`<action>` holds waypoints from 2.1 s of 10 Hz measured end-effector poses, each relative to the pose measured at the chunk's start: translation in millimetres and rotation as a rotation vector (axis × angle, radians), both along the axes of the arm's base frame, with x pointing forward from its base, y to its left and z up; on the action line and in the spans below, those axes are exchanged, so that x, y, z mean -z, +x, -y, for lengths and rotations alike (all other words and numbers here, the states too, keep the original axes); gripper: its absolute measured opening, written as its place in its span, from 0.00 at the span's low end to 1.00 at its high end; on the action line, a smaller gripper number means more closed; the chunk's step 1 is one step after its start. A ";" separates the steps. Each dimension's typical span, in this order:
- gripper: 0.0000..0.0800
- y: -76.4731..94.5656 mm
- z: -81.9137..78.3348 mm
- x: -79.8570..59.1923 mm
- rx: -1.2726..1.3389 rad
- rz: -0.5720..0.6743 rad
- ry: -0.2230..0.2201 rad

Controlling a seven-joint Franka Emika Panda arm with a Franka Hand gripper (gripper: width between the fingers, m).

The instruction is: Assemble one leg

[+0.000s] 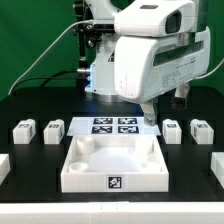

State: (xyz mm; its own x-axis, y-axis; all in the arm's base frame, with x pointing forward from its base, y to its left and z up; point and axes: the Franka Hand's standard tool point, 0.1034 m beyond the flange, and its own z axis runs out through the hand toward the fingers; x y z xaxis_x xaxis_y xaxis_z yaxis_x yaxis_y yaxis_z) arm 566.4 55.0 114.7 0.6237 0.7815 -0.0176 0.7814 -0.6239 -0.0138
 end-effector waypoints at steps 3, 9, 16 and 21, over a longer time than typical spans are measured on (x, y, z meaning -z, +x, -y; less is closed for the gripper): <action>0.81 0.0 0.0 0.0 -0.001 0.000 0.000; 0.81 -55.8 28.6 10.3 -0.593 0.017 -0.004; 0.81 -112.6 62.4 44.2 -0.817 -0.015 0.004; 0.81 -150.7 75.8 102.7 -0.761 -0.063 0.057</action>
Offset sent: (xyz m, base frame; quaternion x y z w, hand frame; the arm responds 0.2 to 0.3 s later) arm 0.0000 0.0000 0.0000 0.0000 0.0000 -0.0899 0.9960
